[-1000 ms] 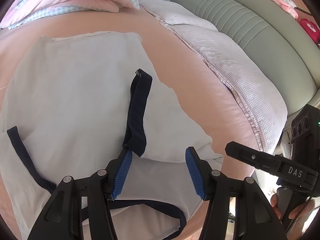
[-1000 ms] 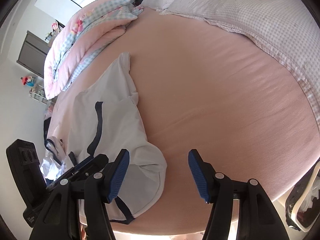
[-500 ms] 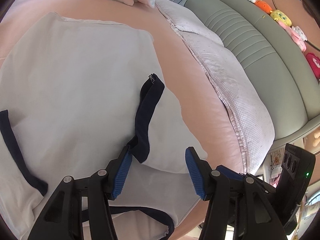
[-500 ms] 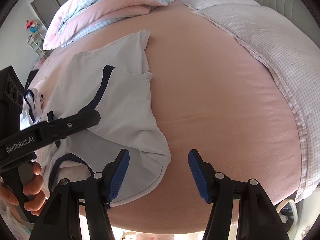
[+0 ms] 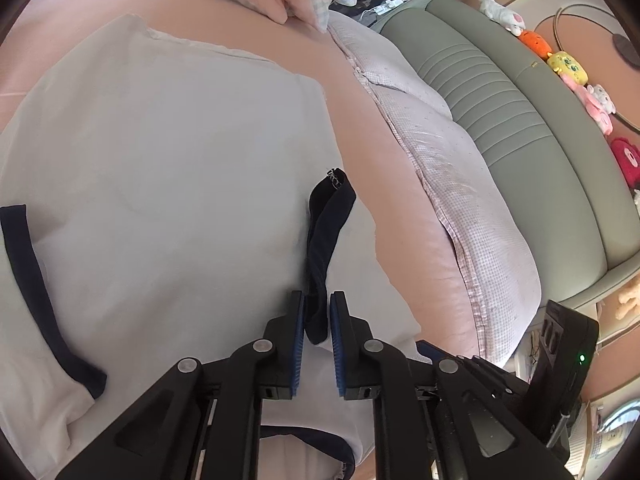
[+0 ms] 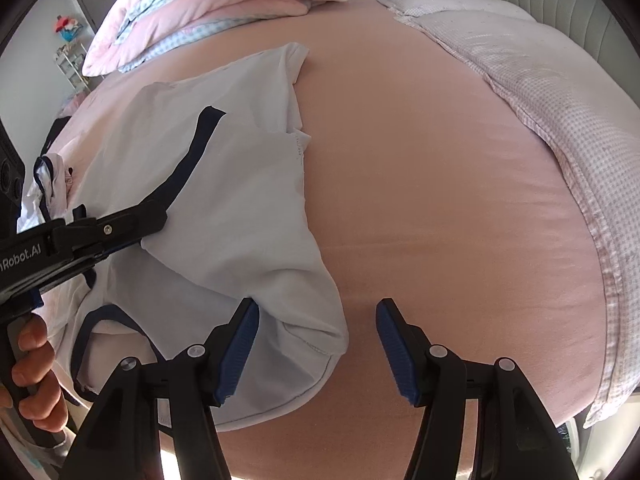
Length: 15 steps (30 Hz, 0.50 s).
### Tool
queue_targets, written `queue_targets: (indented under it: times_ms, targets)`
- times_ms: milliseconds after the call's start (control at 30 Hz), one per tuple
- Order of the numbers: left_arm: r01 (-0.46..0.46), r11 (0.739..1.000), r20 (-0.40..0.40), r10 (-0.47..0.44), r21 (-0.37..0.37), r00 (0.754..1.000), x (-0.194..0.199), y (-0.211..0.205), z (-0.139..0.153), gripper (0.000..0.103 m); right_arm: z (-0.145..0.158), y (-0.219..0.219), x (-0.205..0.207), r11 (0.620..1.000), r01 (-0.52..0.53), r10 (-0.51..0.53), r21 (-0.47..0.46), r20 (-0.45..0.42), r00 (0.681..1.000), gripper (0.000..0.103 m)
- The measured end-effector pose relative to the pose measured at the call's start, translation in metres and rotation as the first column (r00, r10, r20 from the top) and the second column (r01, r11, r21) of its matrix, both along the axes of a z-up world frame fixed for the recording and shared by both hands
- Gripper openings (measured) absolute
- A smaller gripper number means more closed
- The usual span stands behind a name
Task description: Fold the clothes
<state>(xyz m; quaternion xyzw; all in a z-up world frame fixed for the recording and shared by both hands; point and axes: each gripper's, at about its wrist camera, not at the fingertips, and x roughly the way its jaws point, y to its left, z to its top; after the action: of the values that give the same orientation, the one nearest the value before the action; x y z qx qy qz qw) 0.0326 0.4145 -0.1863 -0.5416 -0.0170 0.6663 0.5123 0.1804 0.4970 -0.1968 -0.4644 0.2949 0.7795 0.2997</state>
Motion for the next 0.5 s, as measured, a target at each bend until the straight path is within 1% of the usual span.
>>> queue_targets:
  times_ms: [33, 67, 100, 167, 200, 267, 333, 400, 500]
  targets:
    - [0.01, 1.0, -0.007, -0.01, 0.008, 1.0, 0.002, 0.0, 0.002, 0.009, -0.001, 0.001, 0.001, 1.0, 0.008, -0.008, -0.005, -0.012, 1.0, 0.044]
    - [0.019, 1.0, -0.021, -0.018, 0.012, 1.0, 0.005, 0.001, 0.004, 0.008, 0.0, 0.001, 0.001, 1.0, 0.011, -0.012, -0.005, -0.024, 1.0, 0.038]
    - [0.022, 1.0, -0.044, -0.021, 0.011, 0.999, 0.008, 0.001, 0.006, 0.008, 0.0, 0.001, 0.001, 1.0, 0.014, -0.014, -0.004, -0.037, 0.999, 0.036]
    - [0.025, 1.0, -0.092, -0.025, -0.002, 0.995, 0.013, 0.002, 0.009, 0.008, 0.0, 0.0, 0.002, 1.0, 0.022, -0.022, -0.002, -0.051, 0.998, 0.027]
    - [0.023, 1.0, -0.099, -0.024, -0.006, 0.995, 0.013, 0.002, 0.009, 0.008, 0.001, -0.001, 0.002, 1.0, 0.018, -0.017, 0.001, -0.048, 0.999, 0.026]
    - [0.016, 1.0, -0.093, -0.016, -0.008, 0.996, 0.012, 0.0, 0.007, 0.007, 0.002, -0.004, 0.001, 1.0, 0.006, -0.005, 0.009, -0.042, 0.999, 0.02]
    - [-0.009, 1.0, -0.08, 0.007, -0.017, 0.997, 0.007, -0.004, 0.004, 0.007, 0.005, -0.006, 0.001, 1.0, -0.008, 0.009, 0.02, -0.035, 0.999, 0.018]
    - [-0.033, 0.999, -0.055, 0.032, -0.024, 0.998, 0.0, -0.01, 0.0, 0.007, 0.006, -0.009, 0.001, 0.999, -0.028, 0.028, 0.024, -0.01, 1.0, 0.016]
    - [-0.034, 0.999, -0.002, 0.034, -0.027, 0.999, -0.007, -0.016, -0.007, 0.006, -0.001, -0.012, -0.009, 0.998, -0.058, 0.057, 0.013, 0.038, 0.998, 0.014]
